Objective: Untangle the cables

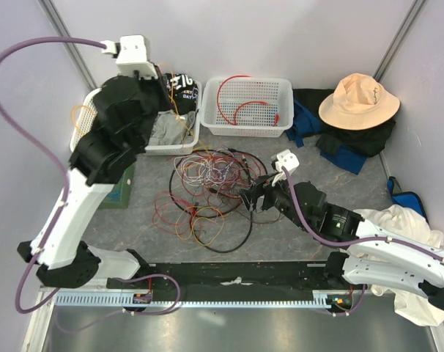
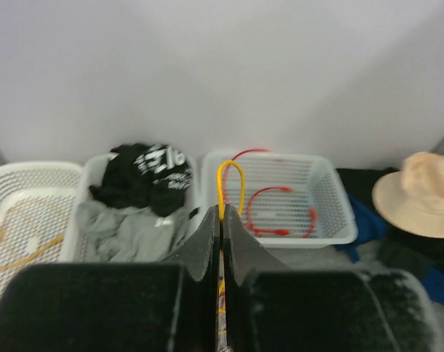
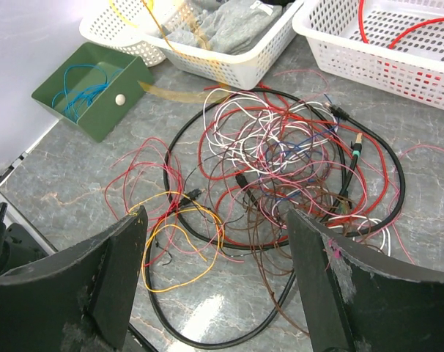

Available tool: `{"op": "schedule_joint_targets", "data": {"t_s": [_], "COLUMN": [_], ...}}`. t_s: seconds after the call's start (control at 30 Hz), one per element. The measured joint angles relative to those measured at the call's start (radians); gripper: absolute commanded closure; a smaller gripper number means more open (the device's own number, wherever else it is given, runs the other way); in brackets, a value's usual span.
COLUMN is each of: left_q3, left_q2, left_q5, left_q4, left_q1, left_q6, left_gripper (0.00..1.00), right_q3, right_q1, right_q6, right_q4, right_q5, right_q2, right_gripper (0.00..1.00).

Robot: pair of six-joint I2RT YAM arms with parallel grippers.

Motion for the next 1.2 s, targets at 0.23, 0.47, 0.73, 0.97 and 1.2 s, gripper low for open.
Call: {"op": "schedule_joint_targets", "data": {"t_s": [0.23, 0.47, 0.73, 0.97, 1.2], "left_q3": [-0.042, 0.124, 0.200, 0.177, 0.093], "left_q2": [0.134, 0.272, 0.397, 0.483, 0.548], "left_q5": [-0.112, -0.283, -0.502, -0.610, -0.747], "left_q4": [-0.050, -0.010, 0.467, 0.646, 1.011], "left_q1": [0.214, 0.322, 0.370, 0.554, 0.579], "left_q6": [-0.058, -0.079, 0.222, 0.290, 0.483], "left_gripper": [0.98, 0.98, 0.98, 0.98, 0.96], "right_q3": [-0.026, -0.061, -0.083, -0.108, -0.145], "right_q1": [0.000, 0.000, 0.000, 0.000, 0.000], "right_q6": [-0.001, -0.005, 0.014, 0.046, 0.068], "right_q4": [-0.002, -0.005, -0.008, -0.004, 0.042], "right_q5": [0.020, 0.036, -0.015, -0.083, -0.132], "right_q2": [-0.056, -0.094, -0.072, 0.001, 0.111], "right_gripper": [0.16, 0.16, 0.16, 0.16, 0.16]}}
